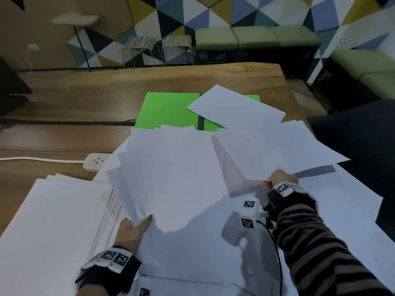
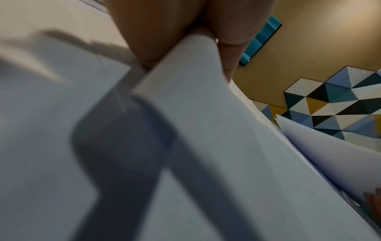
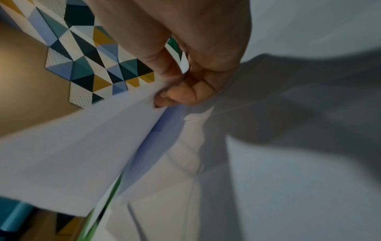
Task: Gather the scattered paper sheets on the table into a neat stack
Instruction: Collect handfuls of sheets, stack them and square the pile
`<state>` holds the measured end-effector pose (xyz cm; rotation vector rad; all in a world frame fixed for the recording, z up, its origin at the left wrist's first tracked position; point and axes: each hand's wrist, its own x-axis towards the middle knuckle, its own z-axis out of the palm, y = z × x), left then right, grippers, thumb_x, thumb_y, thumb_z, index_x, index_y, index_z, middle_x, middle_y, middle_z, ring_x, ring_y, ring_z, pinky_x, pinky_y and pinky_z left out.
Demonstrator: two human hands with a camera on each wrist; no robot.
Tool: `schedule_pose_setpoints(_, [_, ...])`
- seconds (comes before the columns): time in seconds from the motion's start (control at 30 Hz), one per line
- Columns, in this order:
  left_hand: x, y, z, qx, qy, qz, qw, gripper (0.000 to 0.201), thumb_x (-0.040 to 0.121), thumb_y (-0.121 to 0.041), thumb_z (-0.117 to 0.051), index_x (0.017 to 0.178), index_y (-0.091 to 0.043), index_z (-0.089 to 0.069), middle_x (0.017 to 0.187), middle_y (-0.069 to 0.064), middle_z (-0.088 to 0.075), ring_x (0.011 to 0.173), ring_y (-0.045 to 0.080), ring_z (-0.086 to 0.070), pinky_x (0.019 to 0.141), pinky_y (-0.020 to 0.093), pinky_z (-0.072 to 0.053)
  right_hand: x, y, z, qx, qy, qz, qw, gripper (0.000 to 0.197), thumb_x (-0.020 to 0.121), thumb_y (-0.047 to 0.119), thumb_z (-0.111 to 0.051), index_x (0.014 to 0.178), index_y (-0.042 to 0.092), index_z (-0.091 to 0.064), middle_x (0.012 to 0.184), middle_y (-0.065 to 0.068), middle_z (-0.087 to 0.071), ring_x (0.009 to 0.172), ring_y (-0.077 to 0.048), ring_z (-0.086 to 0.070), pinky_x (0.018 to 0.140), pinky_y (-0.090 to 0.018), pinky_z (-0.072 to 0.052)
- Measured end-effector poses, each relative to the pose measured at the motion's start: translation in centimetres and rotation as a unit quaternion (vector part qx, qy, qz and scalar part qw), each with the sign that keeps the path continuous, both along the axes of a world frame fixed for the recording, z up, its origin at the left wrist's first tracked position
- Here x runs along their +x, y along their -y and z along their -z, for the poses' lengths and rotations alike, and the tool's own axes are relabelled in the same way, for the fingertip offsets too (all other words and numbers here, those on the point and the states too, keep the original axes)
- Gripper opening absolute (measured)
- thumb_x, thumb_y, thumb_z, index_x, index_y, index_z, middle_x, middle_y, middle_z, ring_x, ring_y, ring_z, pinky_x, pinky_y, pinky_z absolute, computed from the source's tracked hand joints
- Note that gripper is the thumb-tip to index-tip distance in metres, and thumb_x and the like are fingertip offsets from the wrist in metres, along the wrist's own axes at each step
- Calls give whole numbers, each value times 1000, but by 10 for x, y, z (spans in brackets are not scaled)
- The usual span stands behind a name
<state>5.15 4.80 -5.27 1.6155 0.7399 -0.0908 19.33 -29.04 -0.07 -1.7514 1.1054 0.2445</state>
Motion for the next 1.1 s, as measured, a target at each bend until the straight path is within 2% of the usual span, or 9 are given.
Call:
schedule_pose_setpoints(0.13, [1, 3, -6, 4, 3, 10, 1000, 17, 84, -4, -66, 68, 1, -63, 60, 10, -65, 65, 26, -61, 58, 31, -51, -38, -2, 11, -9, -23, -86, 996, 23, 90, 1, -47, 69, 10, -50, 80, -11, -49, 79, -32, -47, 58, -19, -43])
schedule_pose_setpoints(0.27, [1, 4, -5, -4, 4, 8, 1000, 14, 84, -5, -67, 71, -1, -61, 73, 12, -63, 76, 30, -60, 67, 32, -49, -85, -12, 18, 126, 68, 62, 988, 23, 79, -14, -40, 63, 4, -41, 49, -10, -40, 48, -22, -37, 49, -28, -32])
schedule_pose_setpoints(0.4, [-2, 4, -7, 13, -2, 25, 1000, 17, 84, -4, -66, 68, -1, -62, 66, 11, -64, 77, 33, -62, 63, 28, -50, -125, -25, 25, 145, 94, -38, 984, 19, 83, -12, -41, 69, -6, -51, 44, -27, -42, 44, -22, -48, 48, -41, -47])
schedule_pose_setpoints(0.57, [-4, 6, -23, 44, -28, 66, 996, 23, 85, 3, -60, 63, 9, -57, 53, 10, -58, 64, 25, -53, 51, 21, -40, -152, -37, 21, 47, 101, -277, 954, 12, 89, 8, -56, 79, 7, -61, 60, 0, -55, 56, -12, -50, 54, -20, -40])
schedule_pose_setpoints(0.67, [-5, 4, -24, 39, -71, 85, 993, 28, 84, -18, -65, 83, 9, -59, 70, 16, -61, 65, 25, -54, 57, 24, -39, -147, -43, 11, -41, 126, -353, 926, 36, 88, 15, -61, 59, 16, -40, 54, 2, -39, 52, -12, -38, 52, -23, -31])
schedule_pose_setpoints(0.77, [1, 1, -22, -6, -102, 36, 994, 73, 87, -57, -50, 126, 5, -49, 119, 28, -58, 98, 35, -58, 90, 40, -46, -132, -49, 1, -131, 126, -373, 910, 52, 86, 26, -63, 55, 17, -22, 54, 1, -24, 51, -14, -27, 52, -30, -19])
schedule_pose_setpoints(0.83, [3, -1, -18, -47, -96, 31, 994, 106, 66, -84, -45, 128, 1, -50, 124, 26, -57, 102, 35, -58, 95, 43, -45, -122, -57, -6, -159, 109, -381, 904, 56, 85, 32, -63, 55, 17, -18, 54, 1, -20, 50, -13, -22, 50, -29, -15])
schedule_pose_setpoints(1.0, [-4, -1, -15, -28, 0, 107, 994, 88, 29, -53, -89, 89, 7, -69, 88, 18, -72, 82, 31, -69, 66, 27, -54, -105, -78, -4, -97, 105, -394, 908, 57, 85, 42, -61, 52, 18, -21, 52, 1, -23, 49, -14, -27, 50, -27, -21])
schedule_pose_setpoints(1.1, [-1, -3, -6, -21, 11, 95, 995, 56, 42, -31, -82, 82, 6, -69, 77, 14, -71, 84, 34, -68, 65, 28, -53, -83, -69, -7, -93, 114, -329, 933, 48, 90, 44, -53, 55, 14, -39, 59, -12, -53, 60, -25, -51, 66, -32, -46])
